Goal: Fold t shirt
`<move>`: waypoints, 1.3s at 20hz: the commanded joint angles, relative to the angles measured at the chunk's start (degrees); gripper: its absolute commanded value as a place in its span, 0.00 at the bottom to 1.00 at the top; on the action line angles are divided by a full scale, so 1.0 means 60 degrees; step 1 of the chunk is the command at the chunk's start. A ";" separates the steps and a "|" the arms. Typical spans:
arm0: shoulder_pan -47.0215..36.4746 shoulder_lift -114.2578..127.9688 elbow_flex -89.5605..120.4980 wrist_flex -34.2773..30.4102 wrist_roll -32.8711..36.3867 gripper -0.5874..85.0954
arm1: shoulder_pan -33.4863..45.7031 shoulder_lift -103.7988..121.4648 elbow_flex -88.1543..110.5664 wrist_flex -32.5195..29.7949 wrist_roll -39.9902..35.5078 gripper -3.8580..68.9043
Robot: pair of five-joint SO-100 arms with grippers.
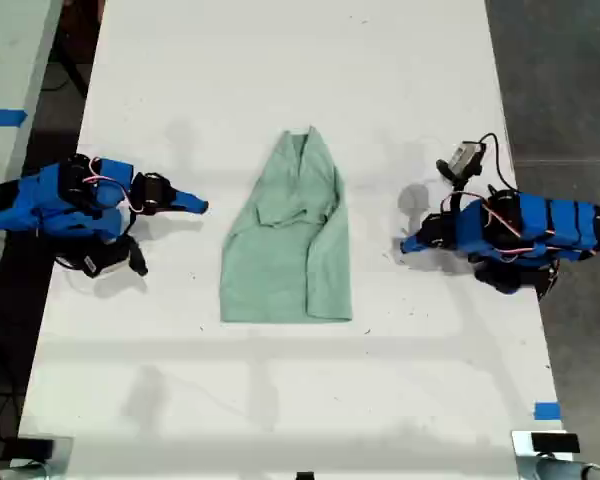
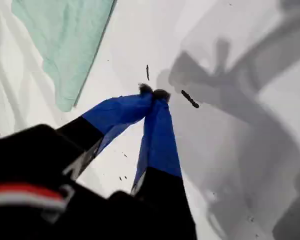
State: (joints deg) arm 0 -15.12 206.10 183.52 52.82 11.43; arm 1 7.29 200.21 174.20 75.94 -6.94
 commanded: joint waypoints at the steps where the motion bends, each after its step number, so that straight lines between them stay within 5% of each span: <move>1: 0.0059 0.0059 0.0059 -0.0015 -0.0132 0.01 | 0.0176 0.0117 0.0425 0.0059 0.0176 0.06; 22: 0.0073 0.0059 0.0059 0.0000 -0.0146 0.01 | 0.0205 0.0117 0.0439 0.0059 0.0132 0.06; 26: 0.0410 0.0059 0.0000 0.0000 -0.0864 0.01 | 0.0205 0.0117 0.0439 0.0059 0.0146 0.06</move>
State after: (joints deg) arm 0 -14.33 206.10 183.52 52.82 8.09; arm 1 8.00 200.21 174.38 76.03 -6.42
